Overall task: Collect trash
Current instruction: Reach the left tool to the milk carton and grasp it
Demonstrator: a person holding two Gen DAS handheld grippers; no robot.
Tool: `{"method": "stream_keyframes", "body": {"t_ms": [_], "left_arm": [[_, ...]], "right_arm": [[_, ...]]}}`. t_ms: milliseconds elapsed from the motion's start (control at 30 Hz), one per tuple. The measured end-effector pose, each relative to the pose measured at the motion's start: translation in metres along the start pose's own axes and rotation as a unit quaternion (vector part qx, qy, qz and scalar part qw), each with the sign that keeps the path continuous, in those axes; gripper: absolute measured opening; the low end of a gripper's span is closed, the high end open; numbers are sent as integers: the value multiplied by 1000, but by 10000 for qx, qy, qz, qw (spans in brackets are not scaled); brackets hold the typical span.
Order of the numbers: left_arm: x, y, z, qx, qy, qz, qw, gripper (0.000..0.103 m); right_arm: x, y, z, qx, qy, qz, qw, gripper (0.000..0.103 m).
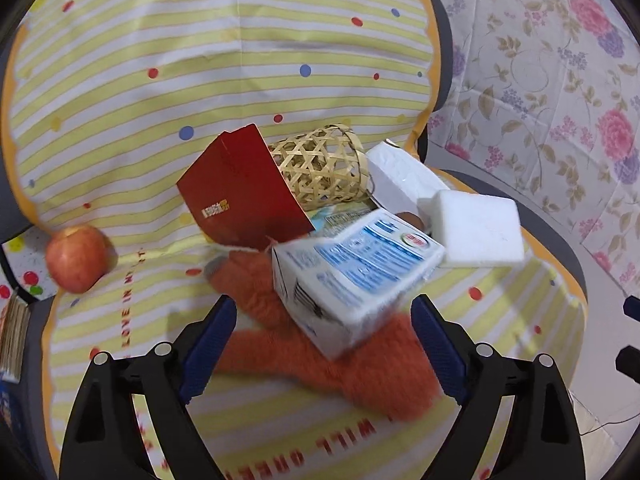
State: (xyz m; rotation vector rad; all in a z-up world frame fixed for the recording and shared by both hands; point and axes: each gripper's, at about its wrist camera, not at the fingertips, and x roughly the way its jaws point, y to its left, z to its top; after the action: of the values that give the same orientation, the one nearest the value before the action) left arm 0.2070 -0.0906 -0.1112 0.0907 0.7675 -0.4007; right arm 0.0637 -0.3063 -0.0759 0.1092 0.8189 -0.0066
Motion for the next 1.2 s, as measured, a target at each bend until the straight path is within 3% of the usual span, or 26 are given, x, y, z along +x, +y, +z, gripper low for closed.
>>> {"method": "stream_keyframes", "body": {"t_ms": [267, 500, 633, 700, 833, 933, 1200], "left_arm": [[23, 4, 14, 252, 124, -631, 9976, 89], [13, -9, 9, 689, 109, -1093, 9916, 87], [-2, -21, -7, 917, 276, -1339, 9864, 78], [-7, -27, -14, 944, 301, -1242, 9873, 80], [-7, -40, -15, 1002, 153, -547, 9933, 87], [-1, -41, -8, 1000, 107, -295, 9945, 88], [31, -30, 7, 938, 396, -588, 9931, 89]], "right_arm": [[15, 0, 4, 15, 109, 1, 9999, 87], [12, -4, 0, 74, 126, -54, 9999, 87], [10, -7, -5, 123, 149, -69, 9998, 87], [9, -8, -7, 145, 151, -73, 9998, 87], [8, -8, -10, 213, 154, -36, 9996, 87], [3, -6, -11, 186, 114, -1, 9998, 87], [1, -10, -12, 226, 119, -28, 9997, 87]]}}
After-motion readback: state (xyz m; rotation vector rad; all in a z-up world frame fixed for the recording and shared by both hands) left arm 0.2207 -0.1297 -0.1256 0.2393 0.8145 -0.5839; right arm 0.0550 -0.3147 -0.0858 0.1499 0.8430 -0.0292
